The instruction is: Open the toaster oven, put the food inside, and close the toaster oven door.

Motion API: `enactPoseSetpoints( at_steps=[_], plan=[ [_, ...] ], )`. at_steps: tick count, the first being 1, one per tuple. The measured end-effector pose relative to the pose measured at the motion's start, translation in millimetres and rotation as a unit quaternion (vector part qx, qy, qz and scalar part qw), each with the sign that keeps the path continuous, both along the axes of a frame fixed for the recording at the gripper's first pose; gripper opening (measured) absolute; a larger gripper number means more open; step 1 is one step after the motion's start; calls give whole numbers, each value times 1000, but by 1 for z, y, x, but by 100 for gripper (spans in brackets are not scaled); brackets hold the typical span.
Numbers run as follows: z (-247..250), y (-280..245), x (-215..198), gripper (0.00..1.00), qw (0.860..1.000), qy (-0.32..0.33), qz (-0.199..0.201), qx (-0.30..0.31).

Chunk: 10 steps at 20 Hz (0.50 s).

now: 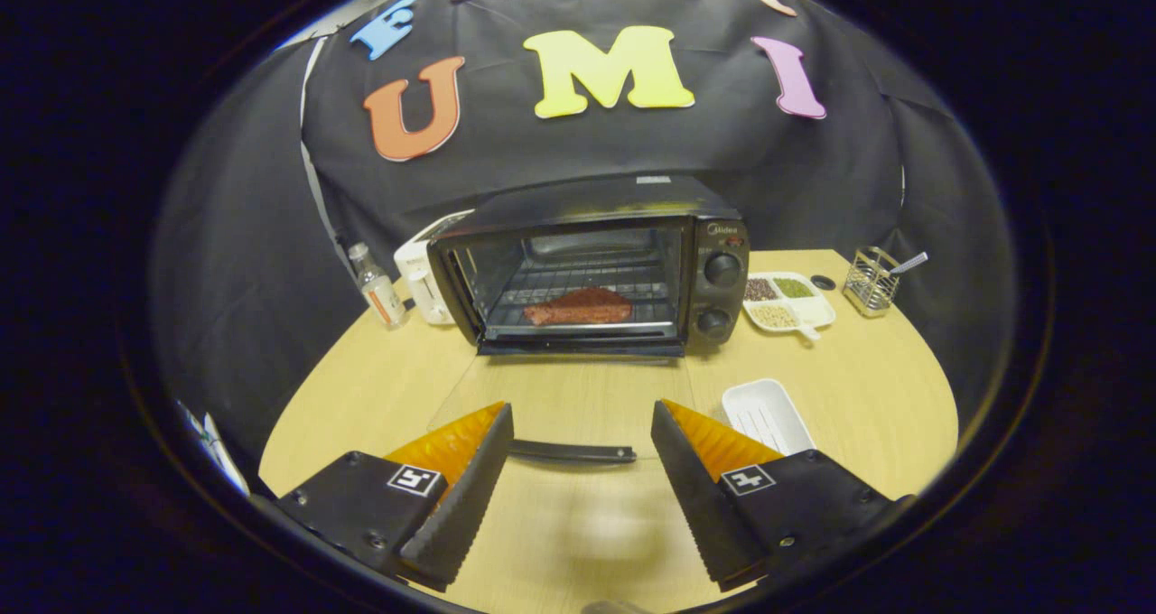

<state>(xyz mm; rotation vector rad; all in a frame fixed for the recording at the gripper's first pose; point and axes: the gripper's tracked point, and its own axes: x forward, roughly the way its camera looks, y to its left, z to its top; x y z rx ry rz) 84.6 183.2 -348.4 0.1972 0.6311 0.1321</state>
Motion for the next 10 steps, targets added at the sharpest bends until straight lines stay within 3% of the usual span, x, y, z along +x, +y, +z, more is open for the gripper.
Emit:
enactPoseSetpoints(
  at_steps=[4, 10],
  plan=[
    [-40, 2, -26, 98, 999, 38, 1, -9],
    [-86, 18, -26, 98, 997, 68, 7, -20]
  ],
)
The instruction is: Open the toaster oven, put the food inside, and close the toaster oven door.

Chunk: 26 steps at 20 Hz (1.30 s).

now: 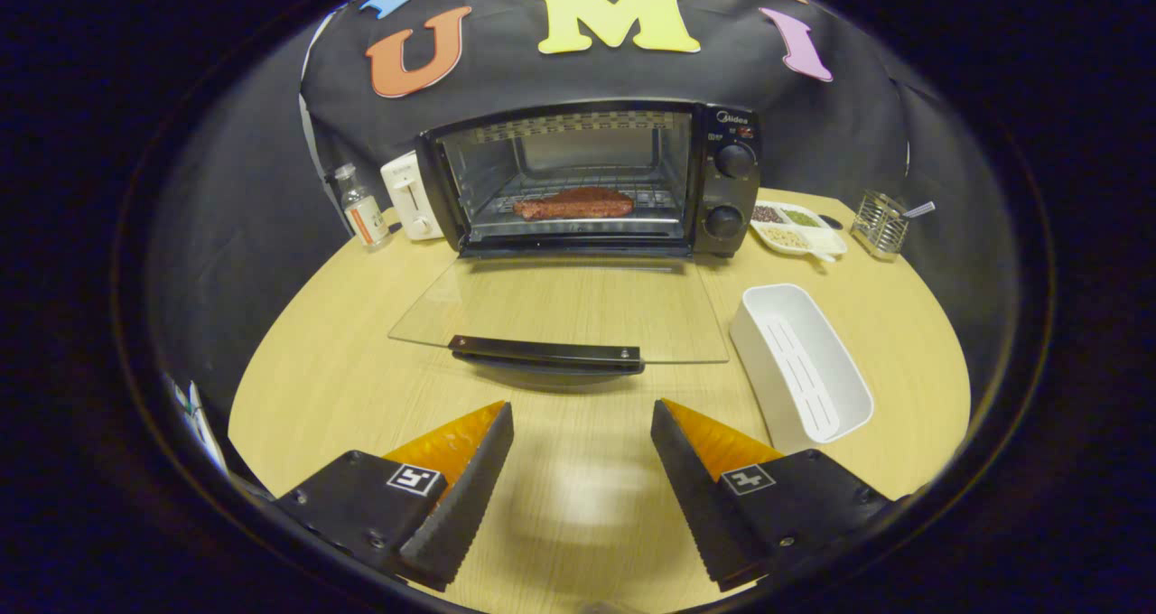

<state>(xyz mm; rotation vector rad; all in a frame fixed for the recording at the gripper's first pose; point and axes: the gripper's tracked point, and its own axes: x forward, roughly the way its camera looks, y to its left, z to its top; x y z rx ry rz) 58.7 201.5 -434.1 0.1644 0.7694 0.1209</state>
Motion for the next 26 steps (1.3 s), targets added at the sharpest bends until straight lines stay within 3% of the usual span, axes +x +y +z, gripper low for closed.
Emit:
enactPoseSetpoints(
  at_steps=[13, 26],
  plan=[
    [-26, 19, 35, 98, 1000, 10, 16, -25],
    [74, 8, 70, 98, 998, -53, 13, -12]
  ],
)
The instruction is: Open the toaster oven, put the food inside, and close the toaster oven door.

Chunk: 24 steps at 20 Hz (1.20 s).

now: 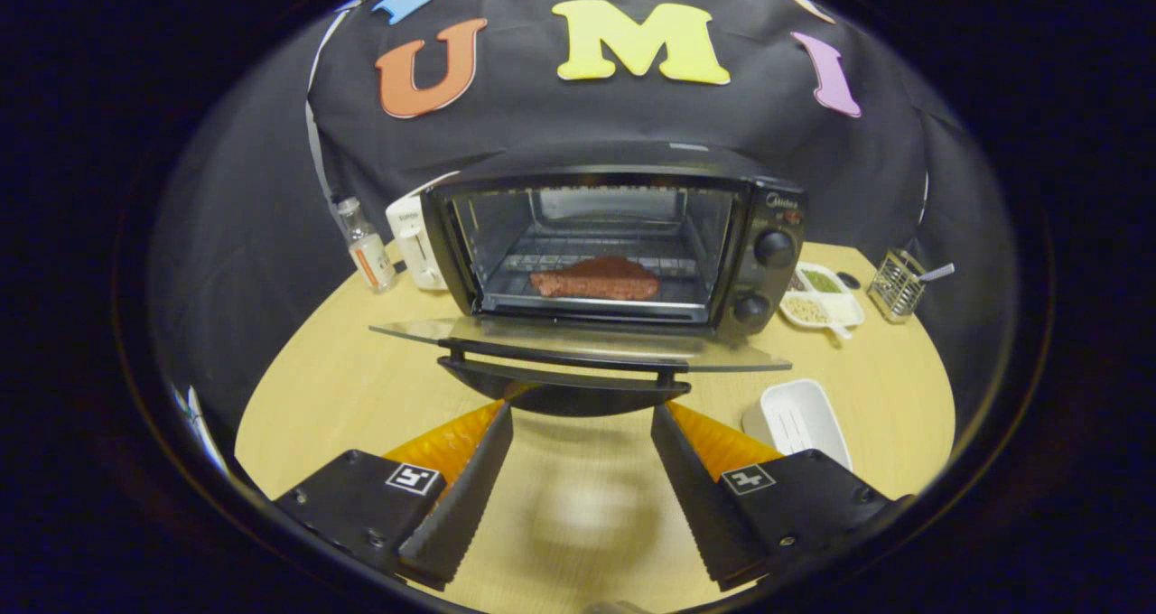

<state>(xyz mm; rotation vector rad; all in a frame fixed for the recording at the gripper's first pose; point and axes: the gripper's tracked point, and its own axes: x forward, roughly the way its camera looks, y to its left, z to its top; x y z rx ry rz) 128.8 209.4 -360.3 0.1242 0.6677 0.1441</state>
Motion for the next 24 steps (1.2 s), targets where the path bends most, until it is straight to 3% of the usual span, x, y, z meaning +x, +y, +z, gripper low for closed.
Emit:
enactPoseSetpoints(
  at_steps=[9, 17, 24],
  plan=[
    [63, -14, 51, 99, 998, -62, -15, 0],
    [63, -39, 28, 99, 998, -58, -31, 11],
    [102, -114, -9, 99, 993, -89, -74, -15]
  ],
)
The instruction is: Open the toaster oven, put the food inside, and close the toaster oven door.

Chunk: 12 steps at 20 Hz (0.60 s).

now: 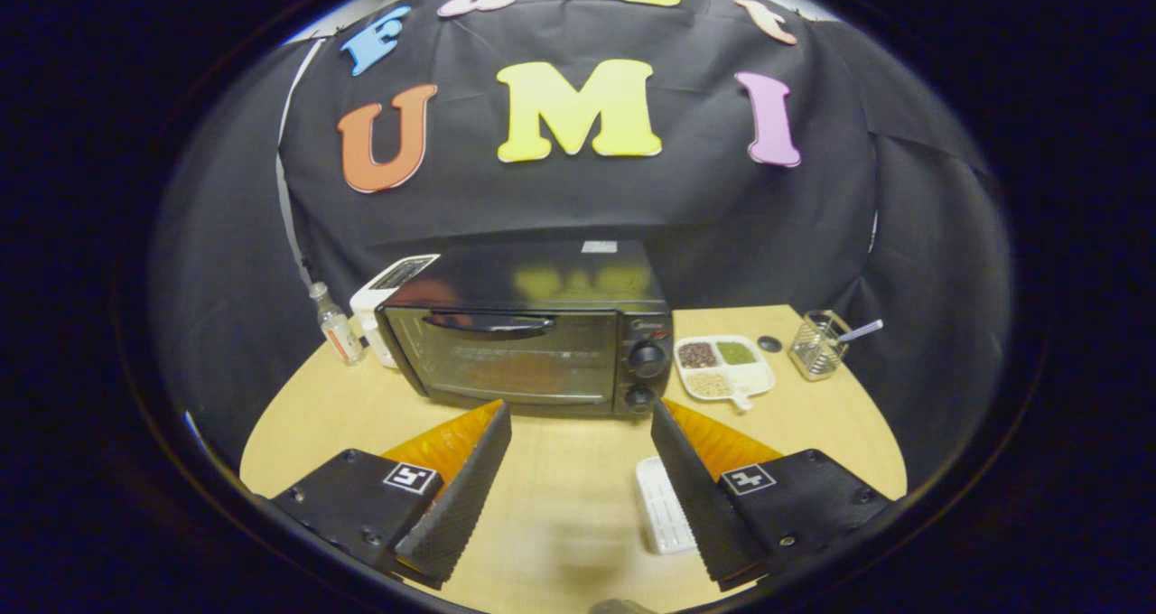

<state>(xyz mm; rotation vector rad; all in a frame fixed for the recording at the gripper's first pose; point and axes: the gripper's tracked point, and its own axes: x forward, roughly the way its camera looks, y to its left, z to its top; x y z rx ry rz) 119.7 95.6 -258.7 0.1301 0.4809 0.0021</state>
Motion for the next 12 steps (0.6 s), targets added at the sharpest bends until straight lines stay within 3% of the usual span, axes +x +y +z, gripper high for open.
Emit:
enactPoseSetpoints(
  at_steps=[8, 12],
  plan=[
    [136, -100, -41, 99, 991, -115, -55, -31],
    [206, -133, -66, 99, 981, -182, -58, -24]
  ],
)
